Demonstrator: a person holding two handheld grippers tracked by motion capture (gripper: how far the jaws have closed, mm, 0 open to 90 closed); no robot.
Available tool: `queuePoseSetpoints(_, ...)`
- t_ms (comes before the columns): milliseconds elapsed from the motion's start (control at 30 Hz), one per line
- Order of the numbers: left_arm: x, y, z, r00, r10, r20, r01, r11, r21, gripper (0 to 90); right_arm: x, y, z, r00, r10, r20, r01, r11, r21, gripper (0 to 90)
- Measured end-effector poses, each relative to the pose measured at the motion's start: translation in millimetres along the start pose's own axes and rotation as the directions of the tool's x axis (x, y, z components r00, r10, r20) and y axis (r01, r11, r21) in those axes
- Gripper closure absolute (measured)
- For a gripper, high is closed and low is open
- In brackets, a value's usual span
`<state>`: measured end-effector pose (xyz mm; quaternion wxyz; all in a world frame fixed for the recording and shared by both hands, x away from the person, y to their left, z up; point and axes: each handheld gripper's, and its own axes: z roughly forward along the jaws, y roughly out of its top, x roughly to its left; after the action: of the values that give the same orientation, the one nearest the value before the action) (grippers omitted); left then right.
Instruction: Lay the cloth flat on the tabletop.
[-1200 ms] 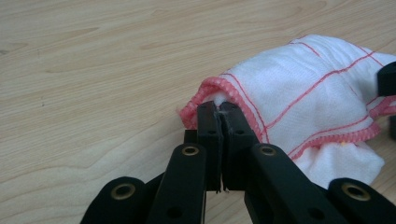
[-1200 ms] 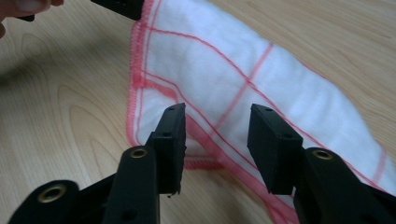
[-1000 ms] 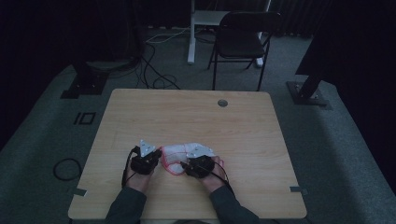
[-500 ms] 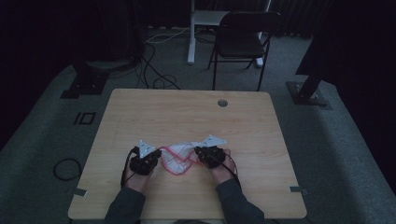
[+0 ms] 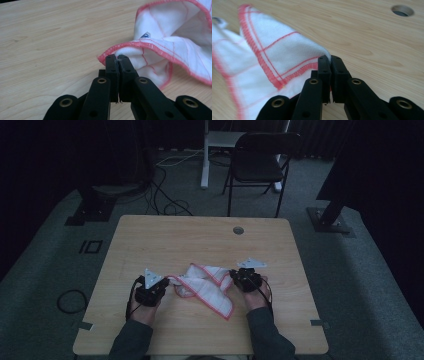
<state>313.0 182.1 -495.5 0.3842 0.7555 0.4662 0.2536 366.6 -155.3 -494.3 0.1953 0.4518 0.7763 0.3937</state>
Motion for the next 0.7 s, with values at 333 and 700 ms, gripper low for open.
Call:
queuePoseSetpoints(333, 13.9, -16.4, -2.2, 0.9994, -0.030, -0.019, 0.031, 0.9989, 0.035, 88.6, -29.7, -17.2, -9.2, 0.9971, 0.062, 0.043, -0.063, 0.998, 0.022, 87.8)
queuePoseSetpoints(700, 11.7, -25.1, 3.7, 0.9990, -0.042, -0.018, 0.043, 0.9963, 0.075, 81.7, -31.8, -24.8, -8.3, 0.9978, 0.049, 0.045, -0.051, 0.998, 0.038, 74.3)
